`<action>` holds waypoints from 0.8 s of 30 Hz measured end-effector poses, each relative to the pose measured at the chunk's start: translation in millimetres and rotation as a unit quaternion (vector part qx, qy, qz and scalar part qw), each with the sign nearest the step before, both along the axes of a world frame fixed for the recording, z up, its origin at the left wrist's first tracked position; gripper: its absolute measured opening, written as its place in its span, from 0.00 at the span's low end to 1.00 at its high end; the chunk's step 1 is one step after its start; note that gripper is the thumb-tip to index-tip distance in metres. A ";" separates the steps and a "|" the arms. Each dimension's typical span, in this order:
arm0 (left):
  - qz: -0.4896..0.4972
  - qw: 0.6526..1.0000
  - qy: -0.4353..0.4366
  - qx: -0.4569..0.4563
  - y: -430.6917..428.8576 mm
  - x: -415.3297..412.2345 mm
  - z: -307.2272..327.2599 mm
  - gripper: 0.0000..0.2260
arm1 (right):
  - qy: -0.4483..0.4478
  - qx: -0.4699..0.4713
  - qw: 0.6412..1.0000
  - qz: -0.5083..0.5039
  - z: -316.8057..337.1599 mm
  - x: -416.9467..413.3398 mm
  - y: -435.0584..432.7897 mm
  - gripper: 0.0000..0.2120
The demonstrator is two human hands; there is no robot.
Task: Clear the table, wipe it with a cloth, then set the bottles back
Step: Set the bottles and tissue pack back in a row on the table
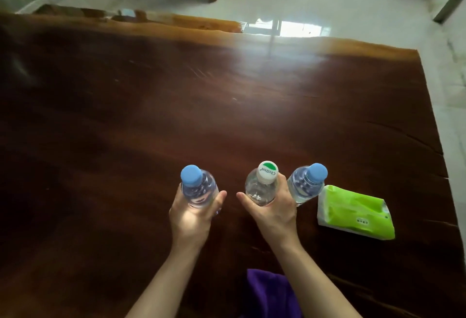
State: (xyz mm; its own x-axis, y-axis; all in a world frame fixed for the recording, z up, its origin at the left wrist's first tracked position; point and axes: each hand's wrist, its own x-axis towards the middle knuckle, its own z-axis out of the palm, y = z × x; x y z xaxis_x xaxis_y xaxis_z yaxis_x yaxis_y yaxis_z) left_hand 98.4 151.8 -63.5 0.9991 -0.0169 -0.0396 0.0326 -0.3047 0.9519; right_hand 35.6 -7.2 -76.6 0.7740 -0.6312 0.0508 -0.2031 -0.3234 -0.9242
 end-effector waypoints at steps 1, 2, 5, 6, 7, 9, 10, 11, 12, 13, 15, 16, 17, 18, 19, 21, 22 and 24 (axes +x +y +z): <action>0.000 1.000 0.000 0.003 -2.6 5.3 -3.9 0.19 | -0.001 -0.001 1.000 0.004 -2.8 5.6 -2.3 0.33; -0.001 1.000 0.000 0.007 -4.6 10.5 -8.0 0.20 | -0.002 -0.003 1.000 0.007 -5.4 11.0 -4.3 0.33; -0.003 1.000 -0.002 0.016 -10.3 24.0 -18.4 0.20 | -0.001 -0.014 1.000 0.010 -11.3 24.3 -8.5 0.34; -0.001 1.000 -0.003 0.019 -12.6 27.9 -21.5 0.20 | -0.001 -0.016 1.000 0.010 -12.4 27.9 -8.9 0.34; 0.002 1.000 -0.004 0.021 -14.6 31.8 -24.2 0.20 | -0.002 -0.018 1.000 0.010 -12.7 31.3 -8.9 0.34; 0.003 1.000 -0.001 0.022 -18.9 39.4 -28.9 0.20 | -0.009 -0.022 1.000 0.011 -13.3 37.6 -9.1 0.34; 0.002 1.000 0.001 0.021 -20.6 42.6 -31.0 0.20 | -0.013 -0.023 1.000 0.014 -13.8 40.3 -9.3 0.34; 0.000 1.000 0.002 0.020 -21.9 45.1 -33.2 0.20 | -0.015 -0.022 0.999 0.018 -14.2 42.6 -9.2 0.34; -0.002 1.000 0.001 0.021 -22.9 46.6 -35.0 0.19 | -0.017 -0.020 0.999 0.023 -14.7 44.5 -8.9 0.34; -0.003 1.000 0.000 0.024 -23.3 47.6 -36.3 0.19 | -0.018 -0.016 0.999 0.030 -15.5 45.7 -8.0 0.33; -0.007 1.000 0.005 0.023 -23.5 48.8 -38.8 0.18 | -0.025 -0.011 0.999 0.046 -18.0 46.4 -5.7 0.32; -0.010 1.000 0.011 0.018 -23.3 49.2 -40.3 0.18 | -0.028 -0.010 0.998 0.055 -18.9 46.0 -4.8 0.32; -0.013 1.000 0.016 0.010 -22.7 49.6 -41.9 0.19 | -0.029 -0.008 0.998 0.063 -19.3 45.7 -4.4 0.33; -0.017 1.000 0.019 0.001 -22.0 49.6 -43.4 0.20 | -0.029 -0.006 0.997 0.070 -19.4 45.5 -4.5 0.33; -0.022 1.000 0.020 -0.006 -21.3 49.0 -44.5 0.22 | -0.029 -0.003 0.997 0.076 -19.1 45.2 -4.8 0.33; -0.035 0.999 0.022 -0.012 -19.6 47.6 -45.9 0.25 | -0.025 -0.001 0.996 0.083 -18.3 44.2 -6.1 0.33; -0.042 0.999 0.022 -0.011 -18.4 47.6 -46.9 0.26 | -0.019 0.003 0.996 0.085 -18.2 43.4 -6.5 0.33; -0.056 0.998 0.023 0.001 -14.4 48.0 -48.6 0.27 | 0.000 0.015 0.996 0.088 -18.5 41.4 -6.4 0.32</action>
State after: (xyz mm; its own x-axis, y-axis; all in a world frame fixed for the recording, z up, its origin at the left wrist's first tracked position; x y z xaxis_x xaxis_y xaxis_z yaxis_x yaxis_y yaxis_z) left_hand 146.4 137.4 -112.2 0.9879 -0.1284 -0.0865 0.0427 -0.3110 0.9495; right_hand 76.9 -13.6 -95.0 0.8731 -0.4864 0.0334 -0.1463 -0.3266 -0.9338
